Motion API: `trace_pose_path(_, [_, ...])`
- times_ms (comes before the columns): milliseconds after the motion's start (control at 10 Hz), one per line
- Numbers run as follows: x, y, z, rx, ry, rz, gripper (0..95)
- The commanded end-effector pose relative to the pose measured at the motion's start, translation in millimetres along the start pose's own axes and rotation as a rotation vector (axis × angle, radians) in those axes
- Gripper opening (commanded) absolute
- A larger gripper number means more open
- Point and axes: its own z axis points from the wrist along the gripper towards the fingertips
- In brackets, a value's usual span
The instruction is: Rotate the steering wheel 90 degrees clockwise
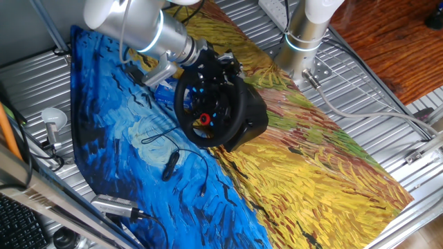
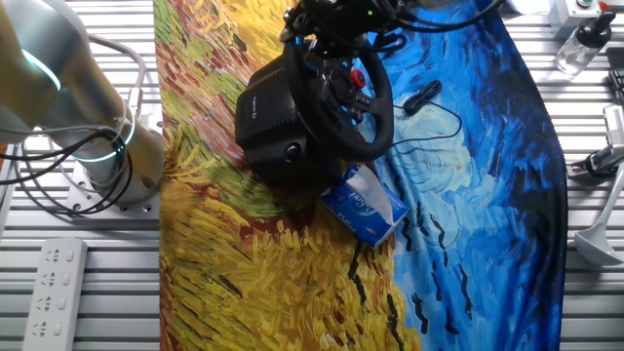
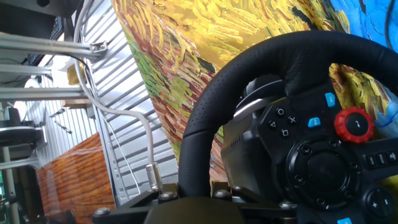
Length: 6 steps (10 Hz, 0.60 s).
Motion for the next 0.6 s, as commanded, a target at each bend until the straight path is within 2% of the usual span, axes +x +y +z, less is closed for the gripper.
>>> trace_pose_path(100, [-1.5, -0.9, 1.4, 0.003, -0.004, 0.005, 0.0])
trace_pose_path(600, [-8.4, 1.0, 6.7, -0.003, -0.018, 0.037, 0.0])
